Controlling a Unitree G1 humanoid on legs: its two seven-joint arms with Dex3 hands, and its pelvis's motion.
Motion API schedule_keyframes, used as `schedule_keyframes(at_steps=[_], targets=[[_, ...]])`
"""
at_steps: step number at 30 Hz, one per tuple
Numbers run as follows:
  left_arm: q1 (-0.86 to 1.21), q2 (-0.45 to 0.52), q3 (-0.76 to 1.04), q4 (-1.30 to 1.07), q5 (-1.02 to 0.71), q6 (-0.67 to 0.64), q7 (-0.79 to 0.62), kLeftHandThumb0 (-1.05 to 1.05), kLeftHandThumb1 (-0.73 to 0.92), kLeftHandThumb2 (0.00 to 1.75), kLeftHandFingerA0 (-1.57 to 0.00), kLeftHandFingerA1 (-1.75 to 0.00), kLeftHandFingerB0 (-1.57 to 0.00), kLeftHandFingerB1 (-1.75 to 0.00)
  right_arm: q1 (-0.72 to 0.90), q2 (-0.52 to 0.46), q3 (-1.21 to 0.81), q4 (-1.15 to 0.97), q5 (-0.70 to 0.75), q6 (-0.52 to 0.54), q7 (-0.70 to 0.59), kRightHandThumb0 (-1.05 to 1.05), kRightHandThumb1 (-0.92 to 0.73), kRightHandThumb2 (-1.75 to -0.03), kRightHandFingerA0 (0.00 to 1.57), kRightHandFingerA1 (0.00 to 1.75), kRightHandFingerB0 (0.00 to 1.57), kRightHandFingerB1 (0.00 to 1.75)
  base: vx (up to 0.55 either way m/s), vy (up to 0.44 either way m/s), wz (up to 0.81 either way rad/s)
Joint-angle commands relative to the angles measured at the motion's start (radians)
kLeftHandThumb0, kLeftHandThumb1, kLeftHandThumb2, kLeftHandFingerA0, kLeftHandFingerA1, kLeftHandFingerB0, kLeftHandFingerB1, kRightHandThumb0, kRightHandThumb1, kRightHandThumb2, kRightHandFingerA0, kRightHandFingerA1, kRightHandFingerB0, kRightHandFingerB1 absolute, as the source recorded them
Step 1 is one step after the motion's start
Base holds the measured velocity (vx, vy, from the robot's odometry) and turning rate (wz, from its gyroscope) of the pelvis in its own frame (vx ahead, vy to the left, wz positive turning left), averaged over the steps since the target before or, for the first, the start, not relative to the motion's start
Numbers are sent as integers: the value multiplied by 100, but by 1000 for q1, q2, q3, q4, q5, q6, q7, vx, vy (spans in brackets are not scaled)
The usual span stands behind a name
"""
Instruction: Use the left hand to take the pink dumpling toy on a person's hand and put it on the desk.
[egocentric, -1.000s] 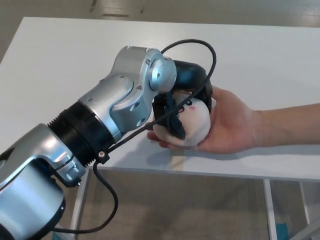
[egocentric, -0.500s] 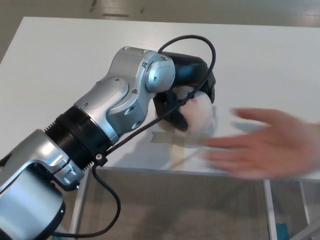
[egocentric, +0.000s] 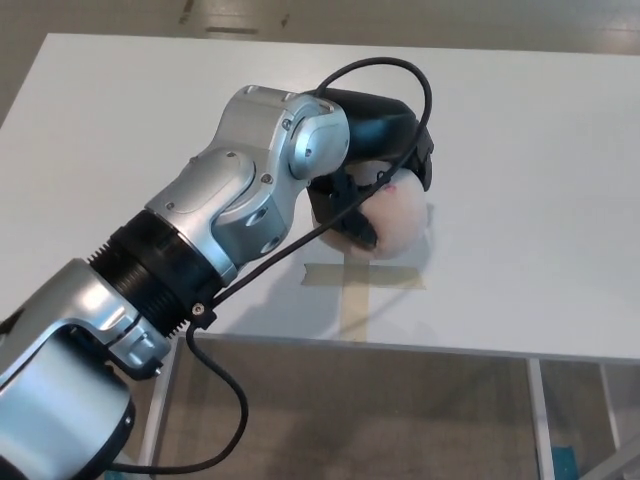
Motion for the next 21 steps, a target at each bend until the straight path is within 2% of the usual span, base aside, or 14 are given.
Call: schedule_keyframes(at_steps=[1, 4, 6, 8, 11, 12, 13, 16, 17, 18, 19, 20, 21], targets=[[13, -15, 13, 4, 25, -15, -10, -27, 80, 64, -87, -62, -48, -38, 6, -10, 3, 3, -2, 13, 11, -23, -69, -60, 57, 42, 56, 43, 0, 0, 0], [14, -20, 15, 5, 28, -15, -8, -27, 81, 64, -87, -77, -48, -38, 7, -8, -1, 2, 2, 15, 11, -23, -69, -60, 57, 42, 56, 43, 0, 0, 0], [14, -25, 15, 4, 31, -14, -9, -27, 81, 64, -88, -79, -48, -38, 12, -7, -6, 3, 7, 17, 12, -23, -69, -60, 57, 42, 56, 43, 0, 0, 0], [-3, -22, 38, -9, 17, -11, -19, -26, 79, 63, -84, -106, -55, -41, 10, -8, -4, 3, 4, 19, 14, -24, -69, -61, 58, 42, 56, 43, 0, 0, 0], [-47, -15, 90, -30, -11, -12, -38, -26, 78, 63, -80, -116, -60, -43, 3, -8, -6, 3, 6, 22, 14, -23, -70, -61, 58, 42, 55, 42, 0, 0, 0], [-59, 3, 144, -73, -41, -34, -26, -25, 76, 66, -73, -144, -83, -61, 2, -10, -11, 4, 10, 23, 15, -24, -70, -61, 58, 42, 53, 42, 0, 0, 0], [-64, 11, 171, -93, -53, -44, -18, -24, 79, 63, -75, -139, -83, -71, 1, -10, -13, 4, 12, 24, 16, -25, -70, -61, 57, 42, 53, 42, 0, 0, 0], [-78, 23, 234, -134, -64, -63, -4, -24, 78, 63, -79, -133, -85, -68, 0, -11, -17, 3, 14, 25, 17, -25, -70, -61, 57, 42, 53, 42, 0, 0, 0], [-102, 45, 272, -170, -73, -68, -9, -27, 78, 63, -92, -85, -70, -46, -1, -13, -19, 3, 14, 26, 19, -24, -70, -61, 58, 42, 53, 42, 0, 0, 0], [-108, 51, 283, -179, -75, -69, -12, -27, 78, 63, -92, -85, -70, -46, -1, -13, -19, 3, 14, 26, 20, -24, -70, -61, 58, 42, 53, 42, 0, 0, 0], [-129, 65, 308, -188, -80, -71, -23, -28, 77, 63, -92, -73, -59, -42, -2, -13, -19, 2, 13, 27, 23, -24, -70, -61, 57, 42, 53, 42, 0, 0, 0], [-151, 82, 329, -181, -90, -79, -34, -30, 78, 63, -75, -48, -56, -41, -2, -13, -18, 2, 10, 26, 23, -25, -70, -62, 57, 42, 52, 41, 0, 0, 0], [-176, 101, 352, -172, -104, -88, -47, -30, 78, 63, -75, -48, -56, -41, -1, -13, -16, 3, 8, 25, 23, -25, -70, -62, 57, 42, 52, 41, 0, 0, 0]])
